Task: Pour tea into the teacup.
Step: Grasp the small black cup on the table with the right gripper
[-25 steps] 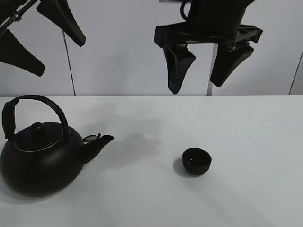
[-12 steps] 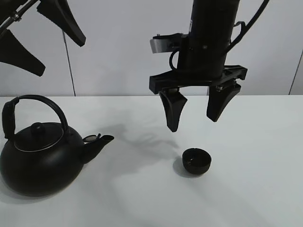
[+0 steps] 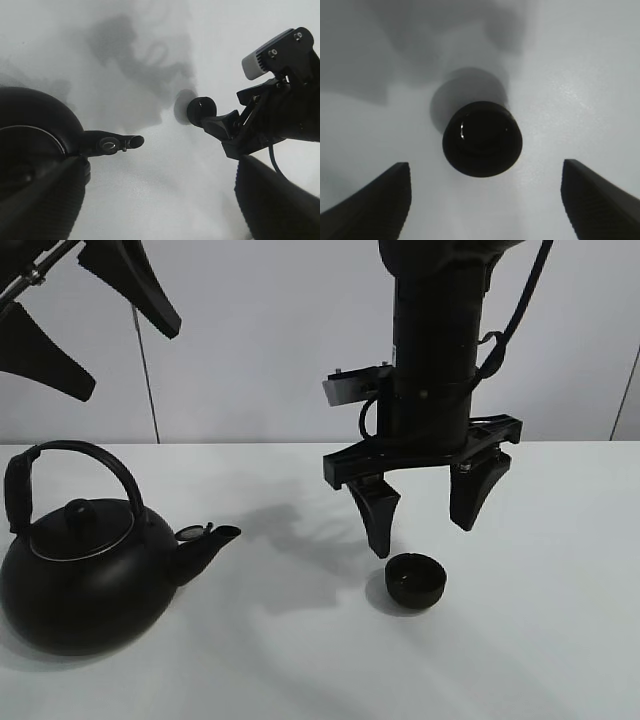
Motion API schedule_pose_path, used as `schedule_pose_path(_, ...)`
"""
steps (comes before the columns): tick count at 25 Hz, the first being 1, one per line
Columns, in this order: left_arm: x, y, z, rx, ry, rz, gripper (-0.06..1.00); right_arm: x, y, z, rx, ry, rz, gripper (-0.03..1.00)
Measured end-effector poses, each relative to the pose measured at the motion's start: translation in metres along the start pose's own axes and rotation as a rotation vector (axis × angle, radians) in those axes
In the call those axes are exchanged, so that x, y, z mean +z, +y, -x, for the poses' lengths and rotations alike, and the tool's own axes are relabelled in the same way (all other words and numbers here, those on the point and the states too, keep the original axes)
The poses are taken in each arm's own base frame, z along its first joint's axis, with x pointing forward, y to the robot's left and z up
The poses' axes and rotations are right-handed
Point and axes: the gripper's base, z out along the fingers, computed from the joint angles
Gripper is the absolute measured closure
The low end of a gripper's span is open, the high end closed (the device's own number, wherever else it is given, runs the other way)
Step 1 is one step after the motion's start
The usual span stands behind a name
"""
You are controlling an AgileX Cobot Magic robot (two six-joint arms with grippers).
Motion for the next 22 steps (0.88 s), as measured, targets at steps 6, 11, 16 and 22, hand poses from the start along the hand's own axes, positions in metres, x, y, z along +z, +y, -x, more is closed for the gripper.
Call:
schedule_pose_path(6,0.0,0.0,0.0,0.0,0.0,0.0,0.35,0.017,0.002,0.004,0.003,0.013,0.01,0.4)
schedule_pose_path(11,0.0,0.0,0.0,0.0,0.0,0.0,0.35,0.031,0.005,0.007,0.014,0.03,0.031,0.4)
schedule_pose_path(16,0.0,0.0,0.0,0.0,0.0,0.0,0.35,0.036,0.006,0.007,0.018,0.042,0.039,0.4)
schedule_pose_path(22,0.0,0.0,0.0,0.0,0.0,0.0,0.35,0.049,0.008,0.008,0.025,0.064,0.05,0.4)
